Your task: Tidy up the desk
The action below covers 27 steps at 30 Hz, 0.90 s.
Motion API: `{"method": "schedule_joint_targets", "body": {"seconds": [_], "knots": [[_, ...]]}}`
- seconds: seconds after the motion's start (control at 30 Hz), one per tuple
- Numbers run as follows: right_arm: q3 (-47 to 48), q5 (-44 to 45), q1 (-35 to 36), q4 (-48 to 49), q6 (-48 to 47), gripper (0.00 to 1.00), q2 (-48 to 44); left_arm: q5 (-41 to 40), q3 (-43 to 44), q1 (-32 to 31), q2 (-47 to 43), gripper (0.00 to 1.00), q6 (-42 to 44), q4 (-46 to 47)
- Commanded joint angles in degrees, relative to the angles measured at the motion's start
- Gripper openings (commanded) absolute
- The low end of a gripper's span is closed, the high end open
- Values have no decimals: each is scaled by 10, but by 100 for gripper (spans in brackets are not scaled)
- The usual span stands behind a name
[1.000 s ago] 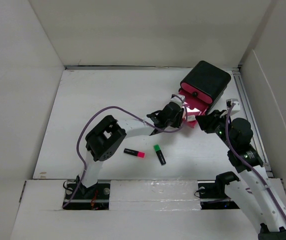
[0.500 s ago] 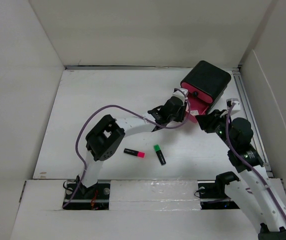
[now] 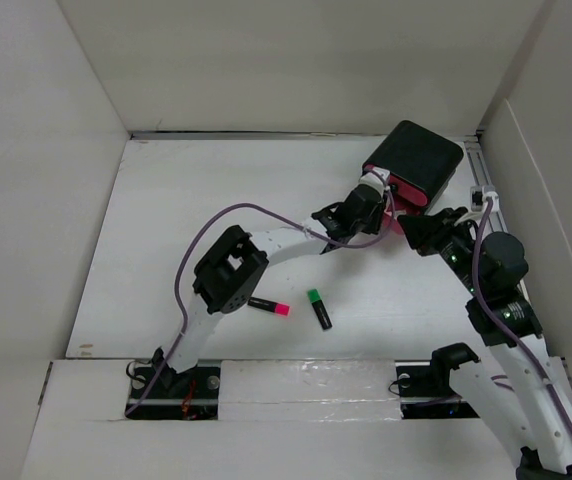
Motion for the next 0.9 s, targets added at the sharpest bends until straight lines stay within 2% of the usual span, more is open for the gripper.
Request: {"method": "schedule_joint_targets", "body": {"seconds": [0.0, 0.23, 0.47, 0.57, 0.6, 0.87], "knots": [[25, -14, 5, 17, 8, 28, 1, -22, 66, -1, -2, 0, 15, 48], [29, -14, 5, 12, 8, 28, -1, -37, 155, -1, 60, 4, 22, 29], [32, -11, 5, 7, 6, 29, 2, -43, 171, 10, 80, 10, 9, 43], [29, -13, 5, 12, 4, 29, 3, -46, 170, 10, 87, 21, 7, 59], [28, -13, 5, 13, 4, 29, 3, -44, 169, 10, 89, 29, 7, 64], [22, -6, 5, 20, 4, 29, 5, -69, 177, 10, 104, 44, -7, 93]]}}
